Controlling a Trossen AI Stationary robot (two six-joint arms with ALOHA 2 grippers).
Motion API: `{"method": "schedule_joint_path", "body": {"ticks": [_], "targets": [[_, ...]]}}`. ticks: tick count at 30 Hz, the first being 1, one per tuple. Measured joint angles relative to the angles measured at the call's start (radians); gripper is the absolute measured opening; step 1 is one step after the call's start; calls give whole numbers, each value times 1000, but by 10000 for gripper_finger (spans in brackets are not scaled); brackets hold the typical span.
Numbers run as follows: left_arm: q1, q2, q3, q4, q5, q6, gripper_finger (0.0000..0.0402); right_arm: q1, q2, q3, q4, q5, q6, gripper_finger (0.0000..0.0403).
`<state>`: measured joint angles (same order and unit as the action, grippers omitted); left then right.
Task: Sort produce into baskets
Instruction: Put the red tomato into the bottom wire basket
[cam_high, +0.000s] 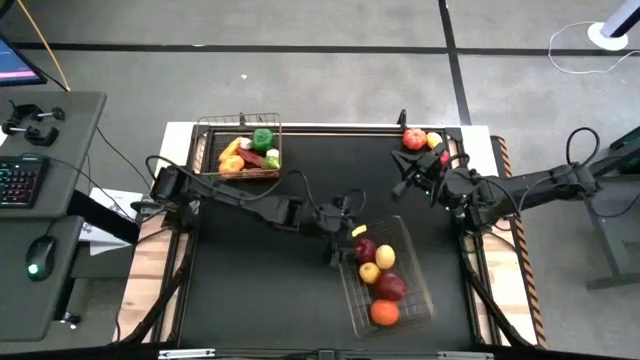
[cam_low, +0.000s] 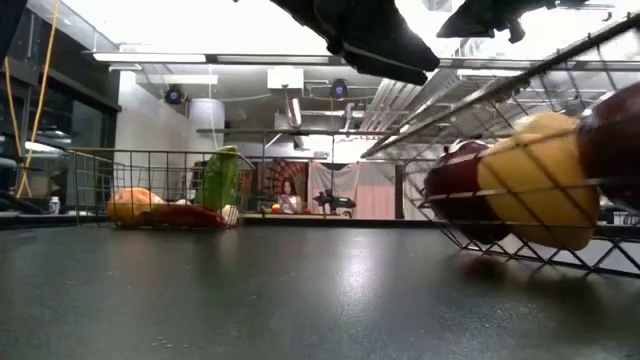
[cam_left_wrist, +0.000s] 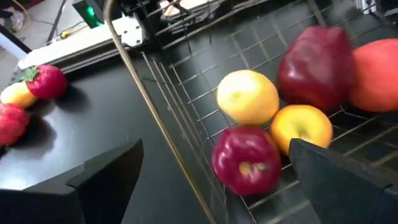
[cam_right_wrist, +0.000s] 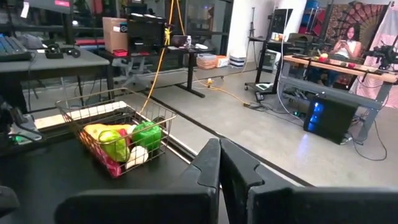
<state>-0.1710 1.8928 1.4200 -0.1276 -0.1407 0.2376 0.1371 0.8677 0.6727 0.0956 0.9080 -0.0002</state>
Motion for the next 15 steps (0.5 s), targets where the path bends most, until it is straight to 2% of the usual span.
{"method": "schedule_joint_path", "body": {"ticks": [7,12,15], "targets": [[-7,-42,-2,-44,-4,12,393,0,-6,0,-1,-2,0,0],[-21,-179,1,-203,-41,3,393,-16,-33,8,-15,21,3,6],[-31,-288,-21,-270,-29,-44,393,-79,-24,79,-169,45,33,34]]}}
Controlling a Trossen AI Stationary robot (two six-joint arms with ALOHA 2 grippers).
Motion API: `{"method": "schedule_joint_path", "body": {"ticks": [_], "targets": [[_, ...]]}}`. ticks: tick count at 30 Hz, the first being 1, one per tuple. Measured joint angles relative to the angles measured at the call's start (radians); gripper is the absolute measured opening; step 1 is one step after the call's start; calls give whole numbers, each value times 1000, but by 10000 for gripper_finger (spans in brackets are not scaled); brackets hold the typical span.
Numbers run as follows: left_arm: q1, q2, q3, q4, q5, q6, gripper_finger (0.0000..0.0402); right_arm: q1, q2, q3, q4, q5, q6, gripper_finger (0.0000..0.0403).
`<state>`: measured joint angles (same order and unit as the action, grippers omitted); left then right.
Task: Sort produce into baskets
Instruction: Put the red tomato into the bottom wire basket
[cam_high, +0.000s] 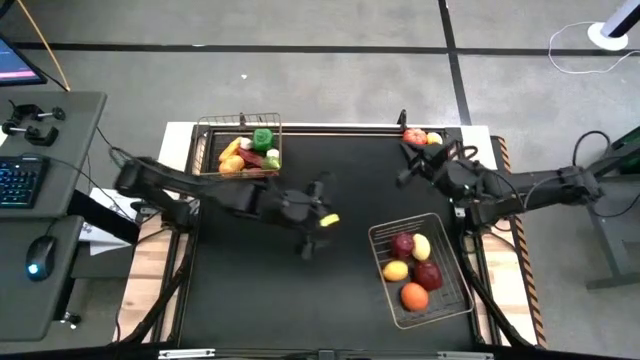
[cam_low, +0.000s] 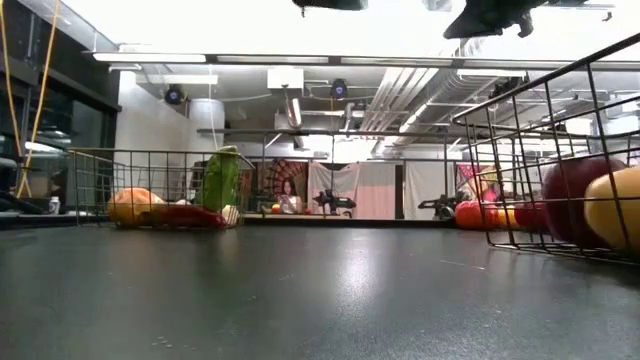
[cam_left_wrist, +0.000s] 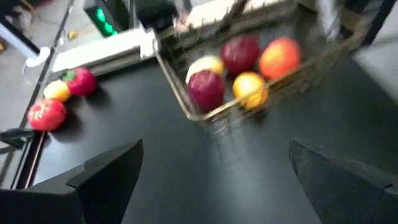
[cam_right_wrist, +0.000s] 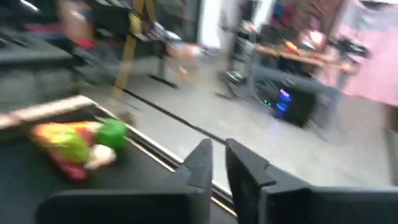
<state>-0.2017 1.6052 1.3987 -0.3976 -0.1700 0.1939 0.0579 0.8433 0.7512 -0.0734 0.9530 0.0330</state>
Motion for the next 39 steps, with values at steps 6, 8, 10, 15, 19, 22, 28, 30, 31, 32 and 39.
{"method": "schedule_joint_path", "body": {"ticks": [6,8,10,15,19,22,28,30,31,32,39], "targets": [[-34,-239,-309,243,3,-60,393,-238,143,231,-414,-78,141,150],[-40,-309,-446,404,-7,-80,393,-336,221,311,-541,-120,180,193],[-42,-367,-572,541,-35,-107,393,-434,311,390,-648,-177,217,233],[-32,-471,-723,667,-92,-170,393,-625,522,533,-872,-240,295,302],[-27,-519,-733,656,-104,-217,393,-719,652,597,-1021,-281,369,326],[-36,-541,-733,653,-104,-244,393,-770,724,610,-1138,-334,435,332],[-49,-546,-733,614,-102,-284,393,-844,815,577,-1296,-372,508,333],[-53,-546,-733,595,-103,-290,393,-858,824,558,-1307,-386,509,333],[-54,-545,-733,588,-103,-290,393,-862,825,545,-1305,-392,510,333],[-55,-545,-733,584,-103,-296,393,-866,825,527,-1305,-406,517,333],[-54,-545,-733,586,-103,-315,392,-905,825,394,-1232,-481,482,333]]}}
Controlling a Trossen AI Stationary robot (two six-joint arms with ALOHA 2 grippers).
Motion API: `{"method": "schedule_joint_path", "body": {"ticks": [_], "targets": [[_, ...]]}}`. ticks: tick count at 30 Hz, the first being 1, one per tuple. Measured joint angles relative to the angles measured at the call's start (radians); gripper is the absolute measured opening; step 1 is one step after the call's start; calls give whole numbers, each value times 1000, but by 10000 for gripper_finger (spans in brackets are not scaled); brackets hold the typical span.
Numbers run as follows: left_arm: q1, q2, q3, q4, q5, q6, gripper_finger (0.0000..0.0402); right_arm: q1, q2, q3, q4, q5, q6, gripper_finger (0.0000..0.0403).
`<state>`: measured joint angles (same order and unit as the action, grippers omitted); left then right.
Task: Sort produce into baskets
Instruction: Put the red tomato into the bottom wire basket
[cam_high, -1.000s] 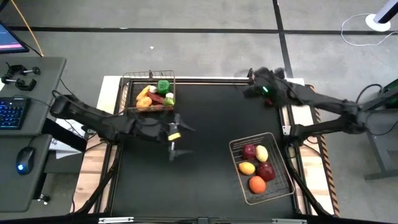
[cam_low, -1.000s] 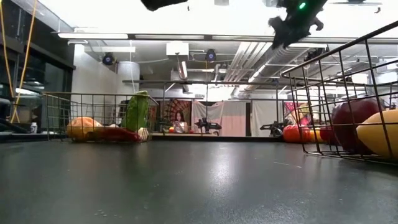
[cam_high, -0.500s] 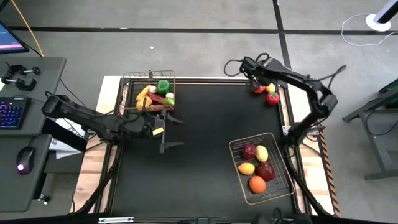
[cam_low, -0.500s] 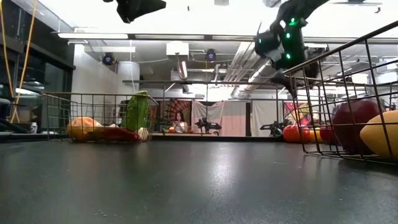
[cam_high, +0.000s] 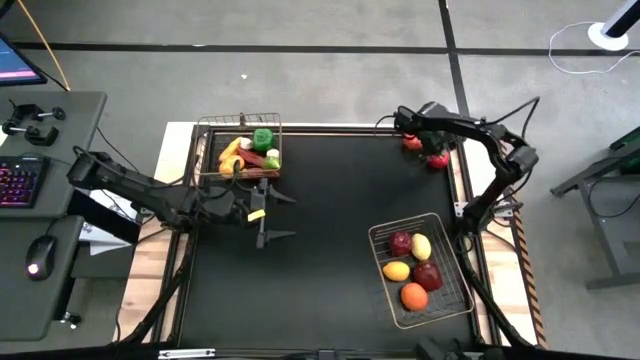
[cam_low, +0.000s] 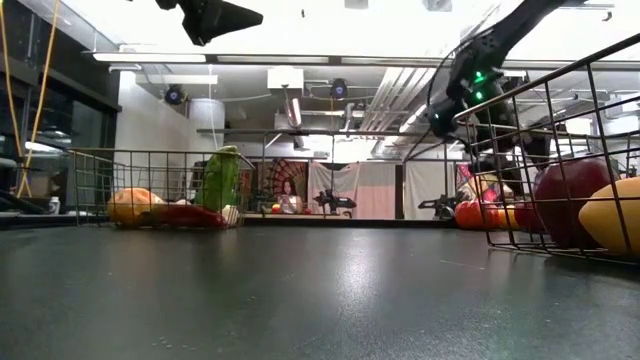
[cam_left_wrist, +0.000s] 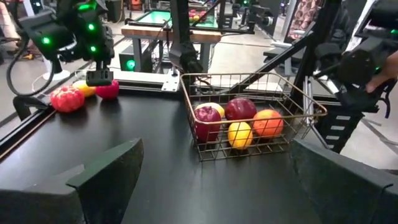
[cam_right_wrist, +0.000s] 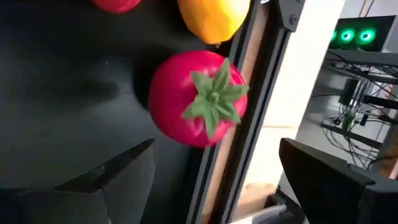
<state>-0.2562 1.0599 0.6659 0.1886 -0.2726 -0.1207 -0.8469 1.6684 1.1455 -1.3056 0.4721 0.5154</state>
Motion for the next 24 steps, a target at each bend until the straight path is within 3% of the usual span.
{"method": "schedule_joint_path", "body": {"ticks": [7,12,20,24], "targets": [[0,0,0,-11,0,0,392,-65,-25,-69,170,-24,-28,333],[0,0,0,-14,0,17,392,-78,-45,-60,200,-49,-19,333],[0,0,0,-17,0,4,392,-85,-45,-98,305,-18,162,333],[0,0,0,-20,0,-9,392,-85,-45,-115,308,-50,208,333]]}}
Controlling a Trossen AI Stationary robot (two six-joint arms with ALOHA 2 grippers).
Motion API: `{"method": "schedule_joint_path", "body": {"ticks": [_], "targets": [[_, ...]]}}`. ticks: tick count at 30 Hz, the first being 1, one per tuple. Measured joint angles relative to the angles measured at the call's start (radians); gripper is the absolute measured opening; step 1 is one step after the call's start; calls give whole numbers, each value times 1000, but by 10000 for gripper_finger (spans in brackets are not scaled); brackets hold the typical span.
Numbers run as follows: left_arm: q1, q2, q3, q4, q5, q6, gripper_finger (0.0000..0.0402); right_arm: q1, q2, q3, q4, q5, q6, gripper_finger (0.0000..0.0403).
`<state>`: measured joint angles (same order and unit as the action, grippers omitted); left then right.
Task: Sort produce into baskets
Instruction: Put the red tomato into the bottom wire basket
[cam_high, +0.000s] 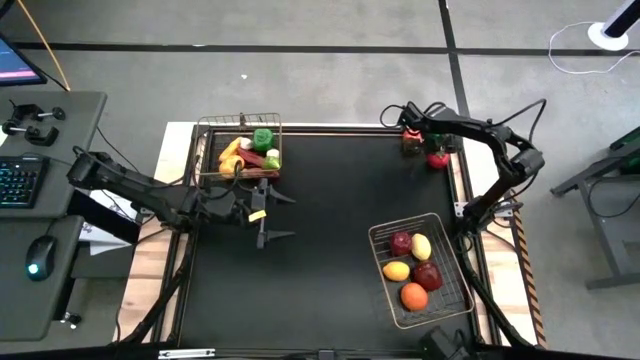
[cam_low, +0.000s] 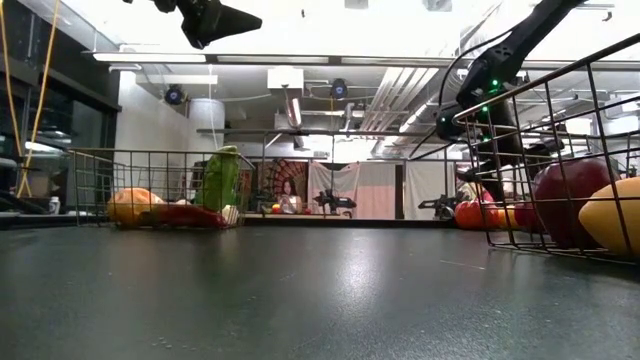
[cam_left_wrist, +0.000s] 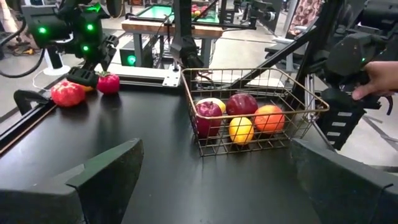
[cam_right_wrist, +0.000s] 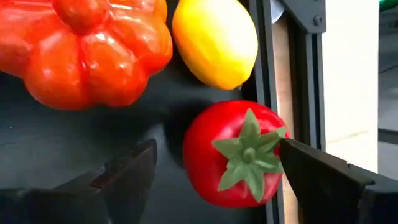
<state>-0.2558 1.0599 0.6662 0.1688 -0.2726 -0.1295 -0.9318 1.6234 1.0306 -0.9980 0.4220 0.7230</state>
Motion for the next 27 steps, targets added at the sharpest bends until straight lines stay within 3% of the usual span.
{"method": "schedule_joint_path", "body": {"ticks": [15,27], "targets": [[0,0,0,-37,0,2,392,36,0,-65,51,55,194,333],[0,0,0,-37,0,12,392,51,124,-61,56,-33,99,332]]}}
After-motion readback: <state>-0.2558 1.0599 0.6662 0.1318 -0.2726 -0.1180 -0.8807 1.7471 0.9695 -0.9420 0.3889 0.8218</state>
